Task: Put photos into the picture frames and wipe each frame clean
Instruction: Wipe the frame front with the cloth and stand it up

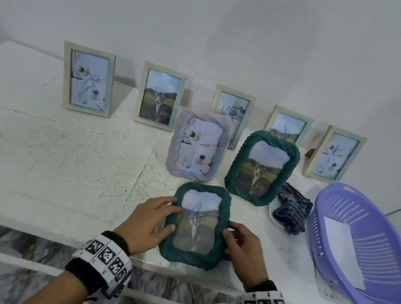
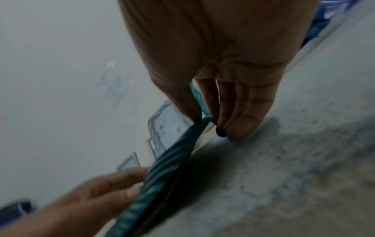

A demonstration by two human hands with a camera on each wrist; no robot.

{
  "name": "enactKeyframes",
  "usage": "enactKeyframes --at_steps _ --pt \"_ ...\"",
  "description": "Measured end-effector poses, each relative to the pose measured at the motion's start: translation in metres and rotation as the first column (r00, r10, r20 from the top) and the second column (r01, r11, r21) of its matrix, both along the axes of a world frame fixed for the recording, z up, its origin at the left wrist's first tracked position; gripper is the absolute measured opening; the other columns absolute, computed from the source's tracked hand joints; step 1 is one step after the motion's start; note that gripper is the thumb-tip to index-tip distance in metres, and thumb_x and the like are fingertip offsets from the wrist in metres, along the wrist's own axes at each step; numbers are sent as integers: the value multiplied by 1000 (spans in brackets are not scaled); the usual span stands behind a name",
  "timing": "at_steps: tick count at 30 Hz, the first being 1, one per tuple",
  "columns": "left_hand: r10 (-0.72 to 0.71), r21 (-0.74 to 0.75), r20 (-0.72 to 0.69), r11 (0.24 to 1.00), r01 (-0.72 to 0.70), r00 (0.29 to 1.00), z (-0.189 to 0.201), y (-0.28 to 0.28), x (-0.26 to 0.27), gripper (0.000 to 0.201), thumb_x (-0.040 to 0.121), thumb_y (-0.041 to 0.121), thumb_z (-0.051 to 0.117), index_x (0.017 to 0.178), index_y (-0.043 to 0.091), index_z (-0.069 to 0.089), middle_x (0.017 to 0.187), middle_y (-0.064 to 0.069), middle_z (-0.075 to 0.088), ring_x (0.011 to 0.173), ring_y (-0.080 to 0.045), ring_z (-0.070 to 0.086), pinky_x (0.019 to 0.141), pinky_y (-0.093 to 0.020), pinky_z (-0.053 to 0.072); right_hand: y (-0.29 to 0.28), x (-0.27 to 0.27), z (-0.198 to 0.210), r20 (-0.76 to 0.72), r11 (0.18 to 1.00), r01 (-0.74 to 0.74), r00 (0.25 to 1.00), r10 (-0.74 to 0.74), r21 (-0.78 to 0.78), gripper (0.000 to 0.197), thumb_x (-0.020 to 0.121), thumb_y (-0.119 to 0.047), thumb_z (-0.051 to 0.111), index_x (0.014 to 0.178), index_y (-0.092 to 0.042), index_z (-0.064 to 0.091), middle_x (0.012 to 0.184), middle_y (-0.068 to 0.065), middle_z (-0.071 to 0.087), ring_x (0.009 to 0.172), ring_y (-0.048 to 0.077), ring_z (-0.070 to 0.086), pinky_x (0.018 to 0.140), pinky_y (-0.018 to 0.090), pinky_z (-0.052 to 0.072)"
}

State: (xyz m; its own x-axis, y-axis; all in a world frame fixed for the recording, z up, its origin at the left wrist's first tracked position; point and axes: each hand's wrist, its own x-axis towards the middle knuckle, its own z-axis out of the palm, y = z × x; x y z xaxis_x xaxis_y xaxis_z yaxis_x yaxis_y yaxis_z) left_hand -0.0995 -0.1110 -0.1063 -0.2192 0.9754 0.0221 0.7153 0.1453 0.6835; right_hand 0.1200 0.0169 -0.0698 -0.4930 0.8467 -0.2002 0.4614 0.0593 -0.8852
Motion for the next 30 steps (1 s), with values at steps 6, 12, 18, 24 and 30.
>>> enactKeyframes --at_steps 6,12,18,24,30 --pt "17 30 -29 999 -17 999 -12 -7 -5 47 86 45 40 125 30 61 142 8 44 121 -19 44 99 -46 39 11 -8 -9 396 923 -234 913 100 306 23 92 -27 60 110 -16 66 85 -2 60 76 12 53 70 22 38" --pt "60 109 32 992 -63 998 -25 -10 -6 38 88 45 46 121 37 62 140 17 44 122 -13 44 101 -42 38 74 12 24 377 801 40 867 -325 597 27 92 -22 55 111 -5 63 105 15 59 93 30 57 81 36 45" --pt "73 135 32 988 -76 997 -27 -8 -6 38 87 48 45 121 41 61 139 22 43 124 -9 41 101 -40 36 133 18 17 692 830 -117 622 -366 545 36 88 -21 48 120 -4 50 124 25 51 112 41 48 98 45 40" --pt "64 160 14 985 -65 998 -32 -8 -8 37 88 46 47 122 41 60 141 17 45 123 -11 44 99 -45 40 146 18 6 743 838 -188 586 -323 512 34 89 -13 50 122 -11 52 118 20 60 109 39 54 95 41 44" --pt "46 125 27 991 -49 999 -27 -11 -7 42 86 53 45 127 47 53 140 22 40 126 -4 35 102 -35 32 100 25 37 580 825 -109 761 -289 554 27 93 -16 50 117 -4 53 96 18 66 80 32 58 68 33 45"
